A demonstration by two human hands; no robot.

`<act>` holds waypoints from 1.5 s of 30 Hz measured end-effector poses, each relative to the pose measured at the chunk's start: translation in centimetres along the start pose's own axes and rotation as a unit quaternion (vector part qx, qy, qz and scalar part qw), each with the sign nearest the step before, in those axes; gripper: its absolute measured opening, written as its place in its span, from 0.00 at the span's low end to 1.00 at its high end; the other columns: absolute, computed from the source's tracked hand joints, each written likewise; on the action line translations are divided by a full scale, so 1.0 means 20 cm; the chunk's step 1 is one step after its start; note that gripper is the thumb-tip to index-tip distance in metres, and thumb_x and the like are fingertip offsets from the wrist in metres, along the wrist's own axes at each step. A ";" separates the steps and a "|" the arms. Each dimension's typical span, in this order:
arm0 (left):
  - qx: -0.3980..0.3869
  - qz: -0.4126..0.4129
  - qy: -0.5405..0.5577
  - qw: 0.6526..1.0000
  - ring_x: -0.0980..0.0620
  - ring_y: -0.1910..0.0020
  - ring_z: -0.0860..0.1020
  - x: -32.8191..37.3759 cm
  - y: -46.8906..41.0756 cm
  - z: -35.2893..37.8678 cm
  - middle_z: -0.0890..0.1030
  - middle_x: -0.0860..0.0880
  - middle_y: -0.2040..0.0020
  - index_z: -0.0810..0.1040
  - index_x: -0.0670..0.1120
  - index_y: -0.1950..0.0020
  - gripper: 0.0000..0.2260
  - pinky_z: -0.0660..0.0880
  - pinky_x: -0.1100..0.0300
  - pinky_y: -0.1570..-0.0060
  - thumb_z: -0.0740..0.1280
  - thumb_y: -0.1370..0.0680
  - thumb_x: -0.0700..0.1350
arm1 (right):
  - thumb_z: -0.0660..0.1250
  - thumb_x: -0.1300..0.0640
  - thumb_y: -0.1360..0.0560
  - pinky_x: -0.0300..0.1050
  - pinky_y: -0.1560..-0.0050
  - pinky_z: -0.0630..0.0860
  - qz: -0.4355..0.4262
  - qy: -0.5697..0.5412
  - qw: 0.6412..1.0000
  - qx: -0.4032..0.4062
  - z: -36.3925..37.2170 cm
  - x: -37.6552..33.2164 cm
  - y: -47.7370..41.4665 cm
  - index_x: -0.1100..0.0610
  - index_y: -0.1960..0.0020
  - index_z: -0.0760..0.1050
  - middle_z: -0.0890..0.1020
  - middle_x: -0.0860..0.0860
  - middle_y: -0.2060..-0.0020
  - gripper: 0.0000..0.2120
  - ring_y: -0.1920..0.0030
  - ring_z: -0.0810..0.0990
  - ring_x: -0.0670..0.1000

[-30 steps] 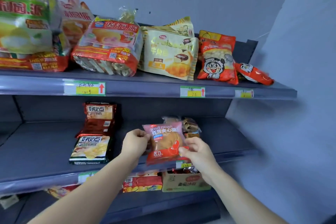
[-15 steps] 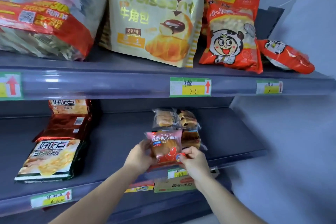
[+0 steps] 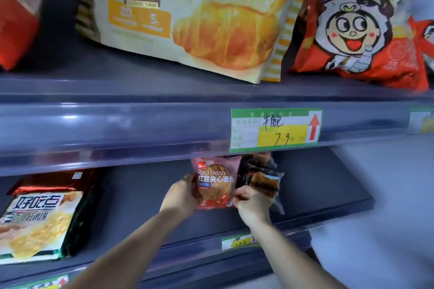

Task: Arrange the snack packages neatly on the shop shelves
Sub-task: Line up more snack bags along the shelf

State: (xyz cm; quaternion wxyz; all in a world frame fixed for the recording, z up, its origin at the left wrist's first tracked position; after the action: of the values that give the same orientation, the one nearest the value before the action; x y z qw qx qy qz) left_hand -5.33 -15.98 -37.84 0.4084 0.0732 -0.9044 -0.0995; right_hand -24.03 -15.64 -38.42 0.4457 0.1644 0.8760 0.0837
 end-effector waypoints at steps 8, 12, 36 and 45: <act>-0.010 -0.005 -0.012 1.000 0.48 0.49 0.80 0.00 0.20 0.02 0.82 0.49 0.45 0.73 0.49 0.36 0.24 0.75 0.61 0.55 0.76 0.30 0.49 | 0.67 0.57 0.24 0.40 0.53 0.72 -0.055 0.081 0.995 0.024 -0.06 0.01 0.15 0.52 0.42 0.77 0.82 0.47 0.46 0.11 0.49 0.79 0.49; 0.010 -0.005 -0.084 0.996 0.44 0.43 0.78 0.01 0.42 -0.05 0.80 0.46 0.41 0.74 0.44 0.36 0.20 0.72 0.59 0.49 0.71 0.26 0.48 | 0.67 0.54 0.24 0.42 0.52 0.76 -0.118 0.136 0.984 0.004 -0.10 -0.05 0.33 0.50 0.45 0.77 0.82 0.45 0.49 0.08 0.50 0.80 0.47; 0.348 -0.044 -0.278 0.894 0.46 0.47 0.78 -0.12 1.80 -1.64 0.81 0.48 0.46 0.79 0.49 0.44 0.10 0.76 0.55 0.50 0.68 0.24 0.49 | 0.68 0.50 0.26 0.41 0.57 0.74 -0.535 0.151 0.823 -0.118 0.19 -1.38 1.68 0.47 0.59 0.79 0.82 0.42 0.61 0.04 0.57 0.78 0.44; 0.396 0.028 -0.283 0.873 0.47 0.47 0.78 -0.16 1.77 -2.26 0.81 0.48 0.45 0.79 0.47 0.41 0.11 0.78 0.51 0.49 0.66 0.23 0.47 | 0.69 0.48 0.25 0.36 0.61 0.73 -0.577 0.069 0.812 -0.048 0.38 -1.98 1.89 0.49 0.49 0.79 0.81 0.41 0.57 0.08 0.55 0.79 0.44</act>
State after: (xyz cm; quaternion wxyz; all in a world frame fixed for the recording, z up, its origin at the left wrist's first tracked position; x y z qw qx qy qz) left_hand 29.10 13.68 -2.44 0.0743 0.1720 -0.9467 0.2622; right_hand 11.91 5.30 -1.99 0.3573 -0.3991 0.8334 -0.1360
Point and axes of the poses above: each hand's wrist, its own y-axis away from the middle knuckle, its own z-axis out of the palm, x = y × z, the point moved 2 cm from there along -y, towards the middle knuckle
